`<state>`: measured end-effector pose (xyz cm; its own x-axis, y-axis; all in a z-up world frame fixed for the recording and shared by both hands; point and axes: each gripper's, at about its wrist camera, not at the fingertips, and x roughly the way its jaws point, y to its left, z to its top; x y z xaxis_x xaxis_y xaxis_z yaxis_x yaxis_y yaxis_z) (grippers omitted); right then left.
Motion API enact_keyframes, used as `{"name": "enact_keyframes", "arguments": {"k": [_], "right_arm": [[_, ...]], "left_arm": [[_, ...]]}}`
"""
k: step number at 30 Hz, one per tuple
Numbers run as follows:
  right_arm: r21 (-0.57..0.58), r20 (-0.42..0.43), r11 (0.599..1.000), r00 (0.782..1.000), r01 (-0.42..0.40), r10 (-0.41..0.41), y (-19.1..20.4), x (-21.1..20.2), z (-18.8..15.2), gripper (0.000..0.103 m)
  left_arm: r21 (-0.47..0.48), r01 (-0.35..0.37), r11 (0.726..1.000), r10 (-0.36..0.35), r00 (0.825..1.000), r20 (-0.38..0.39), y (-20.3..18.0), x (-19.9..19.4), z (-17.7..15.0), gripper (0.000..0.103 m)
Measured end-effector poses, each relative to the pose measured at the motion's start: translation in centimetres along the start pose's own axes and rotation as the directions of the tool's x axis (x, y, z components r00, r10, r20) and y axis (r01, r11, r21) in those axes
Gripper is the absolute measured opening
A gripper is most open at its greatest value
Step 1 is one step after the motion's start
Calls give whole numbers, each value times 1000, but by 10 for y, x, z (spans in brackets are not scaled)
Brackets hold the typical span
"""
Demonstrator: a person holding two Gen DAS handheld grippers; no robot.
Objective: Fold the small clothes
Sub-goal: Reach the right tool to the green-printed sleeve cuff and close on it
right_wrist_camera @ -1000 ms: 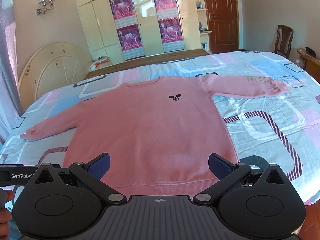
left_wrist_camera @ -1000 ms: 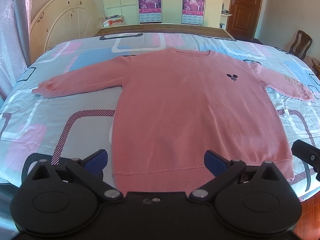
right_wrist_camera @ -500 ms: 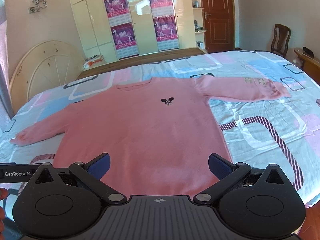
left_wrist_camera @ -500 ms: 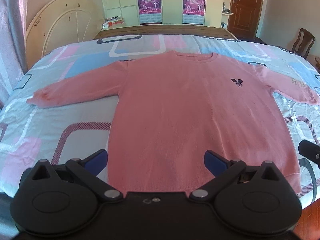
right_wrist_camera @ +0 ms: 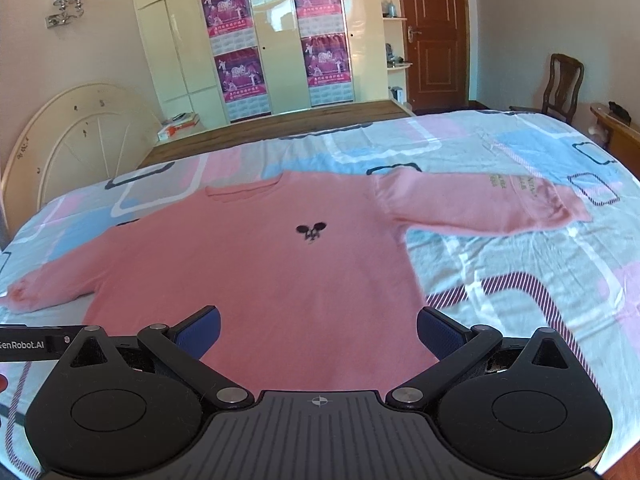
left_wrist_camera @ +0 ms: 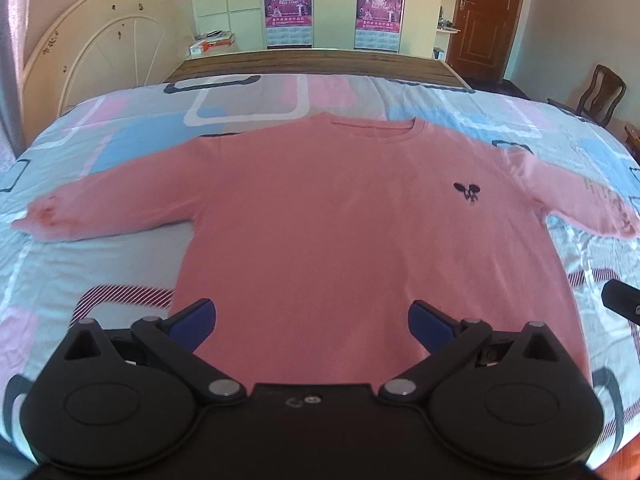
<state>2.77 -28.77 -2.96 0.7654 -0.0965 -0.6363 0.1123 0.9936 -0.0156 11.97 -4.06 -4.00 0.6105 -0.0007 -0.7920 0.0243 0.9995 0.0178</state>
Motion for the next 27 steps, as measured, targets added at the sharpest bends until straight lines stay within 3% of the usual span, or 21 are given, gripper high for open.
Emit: {"name": "enact_keyframes", "arguments": {"k": [12, 16, 19, 24, 27], "right_arm": [[26, 23, 999, 999, 41, -42, -78, 70, 49, 103], [37, 17, 997, 998, 64, -65, -105, 95, 63, 102], [54, 1, 995, 996, 88, -88, -131, 117, 74, 84], [106, -38, 983, 989, 148, -145, -180, 150, 85, 81], [138, -67, 969, 978, 205, -197, -213, 166, 89, 71]], "left_arm": [[-10, -21, 1000, 21, 1000, 4, -37, 71, 48, 102], [3, -25, 1000, 25, 999, -28, -55, 102, 64, 102], [22, -19, 1000, 19, 1000, -10, -69, 121, 73, 101], [46, -8, 999, 9, 1000, -26, -93, 151, 91, 101], [42, -9, 999, 11, 999, -50, -105, 171, 101, 101]]}}
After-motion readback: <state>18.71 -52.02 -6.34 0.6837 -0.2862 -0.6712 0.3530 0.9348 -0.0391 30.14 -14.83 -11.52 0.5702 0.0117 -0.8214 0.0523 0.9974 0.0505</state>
